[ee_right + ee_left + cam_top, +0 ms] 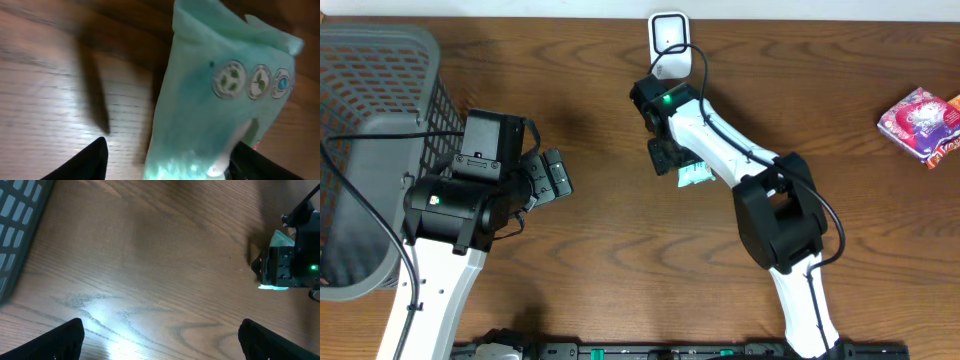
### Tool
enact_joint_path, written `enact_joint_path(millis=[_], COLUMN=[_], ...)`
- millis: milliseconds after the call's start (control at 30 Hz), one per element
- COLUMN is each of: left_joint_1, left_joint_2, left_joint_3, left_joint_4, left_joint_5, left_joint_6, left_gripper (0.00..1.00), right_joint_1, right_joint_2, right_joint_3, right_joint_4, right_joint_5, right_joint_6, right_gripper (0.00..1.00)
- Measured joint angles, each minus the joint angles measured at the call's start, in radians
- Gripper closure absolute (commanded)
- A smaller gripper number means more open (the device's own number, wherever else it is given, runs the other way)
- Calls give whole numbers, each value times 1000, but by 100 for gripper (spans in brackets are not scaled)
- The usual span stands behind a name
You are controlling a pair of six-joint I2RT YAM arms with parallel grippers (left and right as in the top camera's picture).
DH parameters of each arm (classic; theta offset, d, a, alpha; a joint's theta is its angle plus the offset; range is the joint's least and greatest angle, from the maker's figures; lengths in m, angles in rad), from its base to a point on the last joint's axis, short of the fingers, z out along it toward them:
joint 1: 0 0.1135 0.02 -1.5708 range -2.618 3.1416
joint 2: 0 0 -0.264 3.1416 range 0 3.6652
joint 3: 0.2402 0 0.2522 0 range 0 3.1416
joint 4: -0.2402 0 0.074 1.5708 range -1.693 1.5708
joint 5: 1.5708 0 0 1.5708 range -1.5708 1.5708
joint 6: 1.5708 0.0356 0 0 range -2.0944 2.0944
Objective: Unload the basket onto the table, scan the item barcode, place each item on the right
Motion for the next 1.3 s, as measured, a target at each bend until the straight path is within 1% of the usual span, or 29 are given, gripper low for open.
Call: enact_joint_path(millis=[200, 267, 333, 400, 500, 567, 600, 667, 767, 833, 900, 967, 1067, 1200, 1300], left_joint_1=[0, 0, 0, 0, 0, 0, 0, 0, 0, 0, 0, 0, 0, 0, 0], left_joint_2=[0, 0, 0, 0, 0, 0, 0, 0, 0, 0, 0, 0, 0, 0, 0], left_joint_3=[0, 0, 0, 0, 0, 0, 0, 0, 0, 0, 0, 0, 0, 0, 0], left_joint_4=[0, 0, 0, 0, 0, 0, 0, 0, 0, 0, 0, 0, 0, 0, 0], left_joint_5=[0, 0, 0, 0, 0, 0, 0, 0, 0, 0, 0, 0, 0, 0, 0], left_joint_6=[0, 0, 0, 0, 0, 0, 0, 0, 0, 0, 0, 0, 0, 0, 0], left_gripper=[2, 2, 2, 2, 2, 2, 2, 2, 2, 2, 2, 2, 2, 2, 2], right_joint_1=[-7, -7, -7, -8, -11, -14, -14, -20, -46, -71, -110, -165, -222, -287, -316], right_joint_2=[17, 17, 17, 17, 17, 17, 17, 16, 16, 16, 15, 8, 2, 1, 1], right_joint_3=[0, -1, -3, -7, -13, -13, -12, -2, 18, 44, 86, 124, 135, 135, 135], right_joint_4=[-9, -9, -3, 6, 9, 6, 3, -18, -61, -94, -118, -154, -230, -360, -433], right_joint_5=[3, 5, 9, 14, 10, 3, 1, -16, -107, -205, -358, -602, -880, -1153, -1265], right_joint_6=[0, 0, 0, 3, 2, 0, 3, -3, -35, -76, -140, -248, -397, -594, -706], right_gripper=[32, 34, 47, 68, 81, 96, 99, 99, 98, 99, 99, 99, 99, 99, 99])
